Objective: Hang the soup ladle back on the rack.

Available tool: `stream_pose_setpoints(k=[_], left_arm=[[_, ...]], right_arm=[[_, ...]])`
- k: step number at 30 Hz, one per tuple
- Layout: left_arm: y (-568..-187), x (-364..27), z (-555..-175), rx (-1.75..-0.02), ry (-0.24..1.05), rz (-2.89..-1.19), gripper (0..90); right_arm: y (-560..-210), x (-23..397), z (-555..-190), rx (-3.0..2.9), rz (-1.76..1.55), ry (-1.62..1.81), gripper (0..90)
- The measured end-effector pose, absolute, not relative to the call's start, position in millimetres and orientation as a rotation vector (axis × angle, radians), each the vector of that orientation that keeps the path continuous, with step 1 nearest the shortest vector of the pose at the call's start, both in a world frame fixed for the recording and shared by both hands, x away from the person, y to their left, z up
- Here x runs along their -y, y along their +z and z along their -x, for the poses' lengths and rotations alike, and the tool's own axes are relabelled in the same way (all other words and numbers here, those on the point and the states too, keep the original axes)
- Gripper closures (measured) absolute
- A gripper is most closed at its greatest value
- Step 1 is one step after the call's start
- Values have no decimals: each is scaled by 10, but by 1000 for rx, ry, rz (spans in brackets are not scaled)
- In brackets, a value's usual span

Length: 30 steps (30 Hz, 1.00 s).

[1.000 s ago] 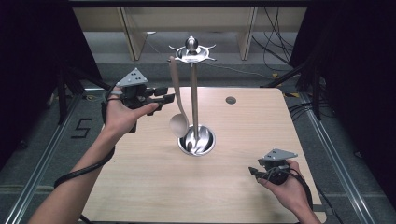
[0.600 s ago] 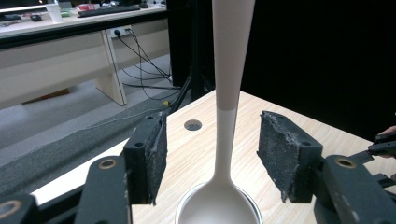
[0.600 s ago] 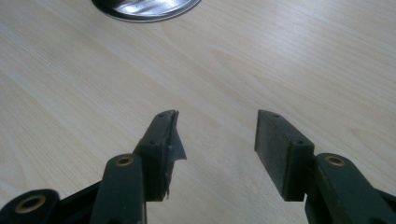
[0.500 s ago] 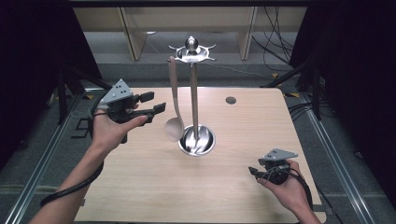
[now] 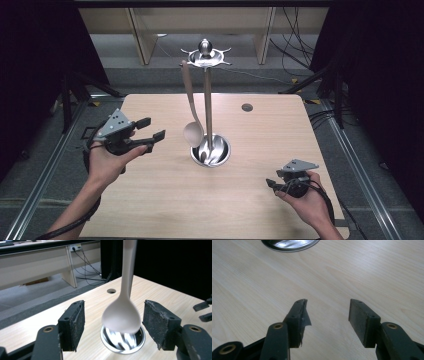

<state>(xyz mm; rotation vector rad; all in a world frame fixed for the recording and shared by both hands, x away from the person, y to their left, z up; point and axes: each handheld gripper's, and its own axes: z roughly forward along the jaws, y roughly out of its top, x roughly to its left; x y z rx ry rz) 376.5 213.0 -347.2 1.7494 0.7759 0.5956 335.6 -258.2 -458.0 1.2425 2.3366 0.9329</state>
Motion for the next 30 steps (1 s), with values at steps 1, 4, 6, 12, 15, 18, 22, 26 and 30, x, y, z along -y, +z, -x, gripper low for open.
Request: stream_pose_setpoints(k=[1,4,6,12,15,18,22,26,30], left_arm=[[-3510,-2147,-3758,-775,602,-1745,328],[-3651,-2183,-3725,-787,606,-1748,319],[-3735,-2198,-3707,-793,610,-1750,320],[-4069,-2250,-3628,-828,613,-1749,328],[-4275,-2288,-3607,-856,616,-1752,333],[-4435,-2316,-3577,-898,619,-1775,335],[-4589,-2346,-3587,-892,623,-1821,345],[-4633,-2350,-3600,-899,611,-1823,349],[-4632,-2352,-3606,-904,601,-1828,349]], right_arm=[[-4581,2582,-3356,-2337,-1243,933,489],[-4583,2579,-3357,-2340,-1241,934,488],[-4584,2577,-3357,-2339,-1241,934,488],[-4587,2581,-3357,-2340,-1257,936,488],[-4588,2577,-3355,-2341,-1262,936,488],[-4592,2580,-3360,-2340,-1250,937,488],[-4602,2589,-3364,-2347,-1234,935,488],[-4590,2577,-3359,-2341,-1260,942,487],[-4606,2584,-3374,-2343,-1233,950,483]])
